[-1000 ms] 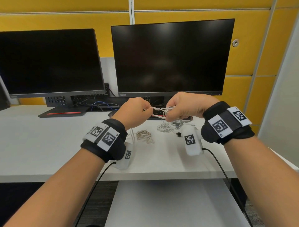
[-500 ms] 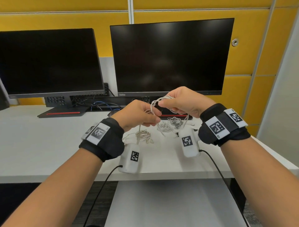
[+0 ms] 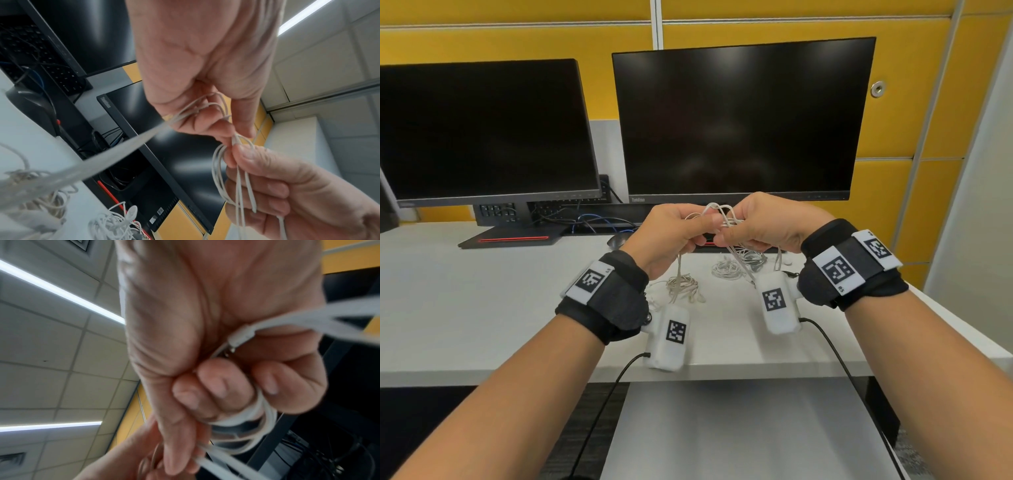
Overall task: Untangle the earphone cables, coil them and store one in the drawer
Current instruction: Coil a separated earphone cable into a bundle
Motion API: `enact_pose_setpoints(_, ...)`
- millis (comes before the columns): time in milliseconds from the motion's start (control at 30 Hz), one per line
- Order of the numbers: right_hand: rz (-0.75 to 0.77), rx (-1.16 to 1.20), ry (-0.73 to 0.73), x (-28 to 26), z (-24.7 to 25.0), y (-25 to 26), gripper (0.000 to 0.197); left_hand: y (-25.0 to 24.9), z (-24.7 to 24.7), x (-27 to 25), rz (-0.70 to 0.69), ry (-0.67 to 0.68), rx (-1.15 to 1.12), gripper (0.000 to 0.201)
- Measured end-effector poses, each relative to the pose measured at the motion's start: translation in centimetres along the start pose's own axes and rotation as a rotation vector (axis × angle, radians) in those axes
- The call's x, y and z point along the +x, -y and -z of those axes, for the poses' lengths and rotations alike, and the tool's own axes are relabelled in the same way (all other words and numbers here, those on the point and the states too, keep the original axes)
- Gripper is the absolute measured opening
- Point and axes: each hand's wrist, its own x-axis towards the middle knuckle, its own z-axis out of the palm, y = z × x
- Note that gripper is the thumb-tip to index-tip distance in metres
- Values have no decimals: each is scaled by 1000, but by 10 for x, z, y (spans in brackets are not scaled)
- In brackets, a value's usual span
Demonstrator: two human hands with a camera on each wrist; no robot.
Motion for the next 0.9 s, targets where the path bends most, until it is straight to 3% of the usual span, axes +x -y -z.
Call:
enact_pose_setpoints(100,-14,19,26,-2,-1,1,18,-2,-2,1,62,-33,39,32)
enact_pose_setpoints(200,16,76,58,-5,2,4,21,-4,-2,0,166,0,-64,43)
enact_pose_setpoints(267,42,66,58,-7,3,6,21,-5,-1,-1,218,19,-71,33)
enact_pose_setpoints(433,89,126,32,-7,3,6,12,-4,1,-1,206,104,231,16)
enact_pose_setpoints(633,81,162,-15,-7,-1,7,34,-8,6,-4,201,214,341,18)
enact_pose_setpoints(767,53,-130,-182,-5,1,12,18,-10,9,-4,214,210,457,17)
enact_pose_setpoints(900,5,-409,-246,-3,0,11,23,-10,5,-4,225,162,517,21)
